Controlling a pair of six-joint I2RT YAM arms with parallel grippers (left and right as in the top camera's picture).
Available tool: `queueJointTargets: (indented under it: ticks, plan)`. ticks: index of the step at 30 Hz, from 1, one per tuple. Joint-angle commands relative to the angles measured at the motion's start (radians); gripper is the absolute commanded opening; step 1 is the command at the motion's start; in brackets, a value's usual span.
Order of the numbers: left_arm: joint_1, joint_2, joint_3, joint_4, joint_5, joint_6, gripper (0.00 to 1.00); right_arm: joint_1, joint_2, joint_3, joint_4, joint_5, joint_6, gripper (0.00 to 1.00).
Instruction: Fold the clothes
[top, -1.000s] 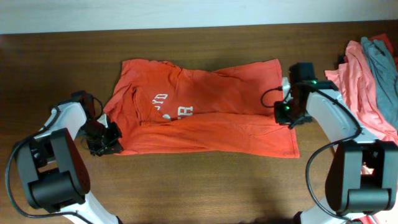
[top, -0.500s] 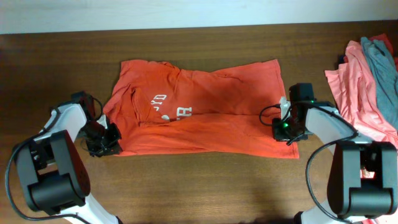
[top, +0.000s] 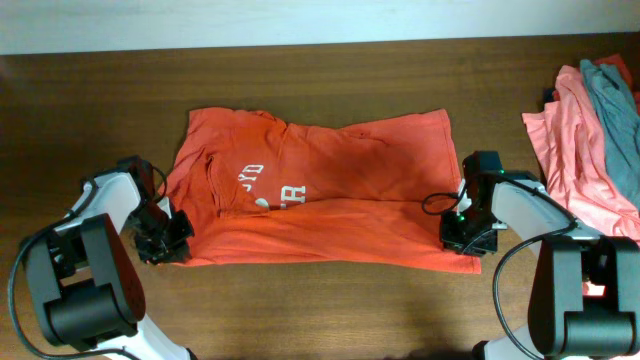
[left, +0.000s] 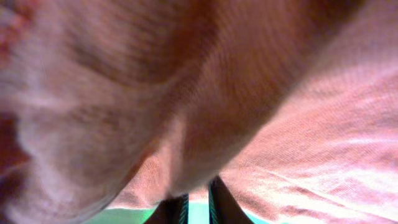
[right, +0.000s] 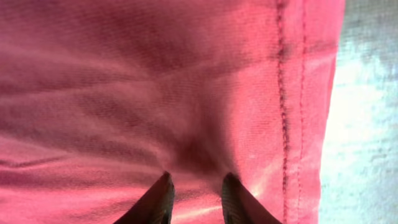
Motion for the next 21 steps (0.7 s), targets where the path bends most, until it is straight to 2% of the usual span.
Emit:
queueJointTargets:
  ticks: [1, 13, 18, 19, 21]
  plan:
    - [0.014, 0.084, -0.071, -0.04, -0.122, -0.01, 0.01, -0.004, 0.061, -0.069, -0.044, 0.05, 0.048, 0.32]
    - [0.014, 0.06, -0.071, -0.065, -0.121, -0.01, 0.01, -0.004, 0.045, -0.068, -0.067, 0.005, 0.07, 0.31]
    - [0.014, -0.124, -0.071, -0.022, -0.109, -0.009, 0.01, -0.003, -0.09, -0.012, -0.068, 0.005, 0.061, 0.32]
    - [0.014, -0.164, -0.071, -0.015, -0.102, -0.009, 0.07, -0.003, -0.124, 0.005, -0.071, 0.005, 0.058, 0.34]
    - [0.014, -0.27, -0.069, -0.008, -0.095, -0.01, 0.42, -0.003, -0.212, 0.053, -0.074, 0.0, 0.04, 0.38]
